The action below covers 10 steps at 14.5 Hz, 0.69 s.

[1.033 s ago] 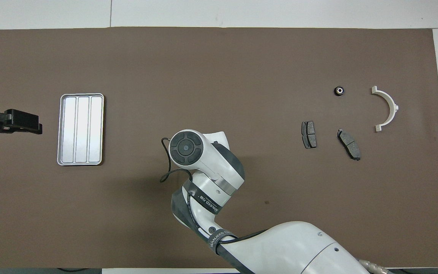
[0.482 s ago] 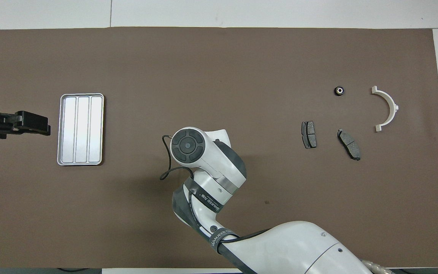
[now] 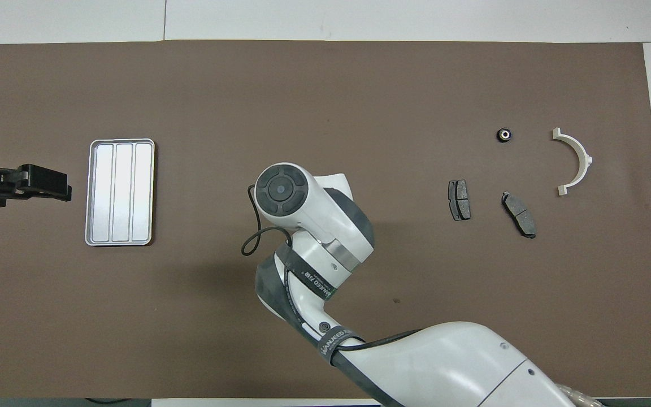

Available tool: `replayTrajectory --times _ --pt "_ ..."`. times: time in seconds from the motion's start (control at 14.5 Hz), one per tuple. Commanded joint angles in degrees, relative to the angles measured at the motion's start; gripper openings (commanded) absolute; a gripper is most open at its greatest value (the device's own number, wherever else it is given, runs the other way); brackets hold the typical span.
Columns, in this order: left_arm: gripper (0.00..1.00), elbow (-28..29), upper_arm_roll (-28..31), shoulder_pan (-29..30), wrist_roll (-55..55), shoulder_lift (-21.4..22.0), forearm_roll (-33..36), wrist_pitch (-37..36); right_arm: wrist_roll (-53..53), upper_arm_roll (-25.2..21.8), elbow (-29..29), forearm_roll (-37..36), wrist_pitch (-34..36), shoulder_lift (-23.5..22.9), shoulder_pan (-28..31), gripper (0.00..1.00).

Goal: Place bearing gear from tray to pile

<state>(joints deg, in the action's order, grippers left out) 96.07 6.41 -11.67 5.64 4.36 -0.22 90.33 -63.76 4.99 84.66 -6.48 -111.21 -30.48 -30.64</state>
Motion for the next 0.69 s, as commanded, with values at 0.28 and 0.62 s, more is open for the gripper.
replayTrajectory --times 0.28,0.62 --pt "1.0 0.5 0.3 -0.2 0.1 0.5 -0.2 -0.2 37.9 0.9 1.4 0.1 2.2 4.0 19.0 0.0" --pt "1.0 0.5 0.3 -0.2 0.1 0.5 -0.2 -0.2 50.8 0.9 11.2 0.1 -12.1 4.5 27.0 0.0"
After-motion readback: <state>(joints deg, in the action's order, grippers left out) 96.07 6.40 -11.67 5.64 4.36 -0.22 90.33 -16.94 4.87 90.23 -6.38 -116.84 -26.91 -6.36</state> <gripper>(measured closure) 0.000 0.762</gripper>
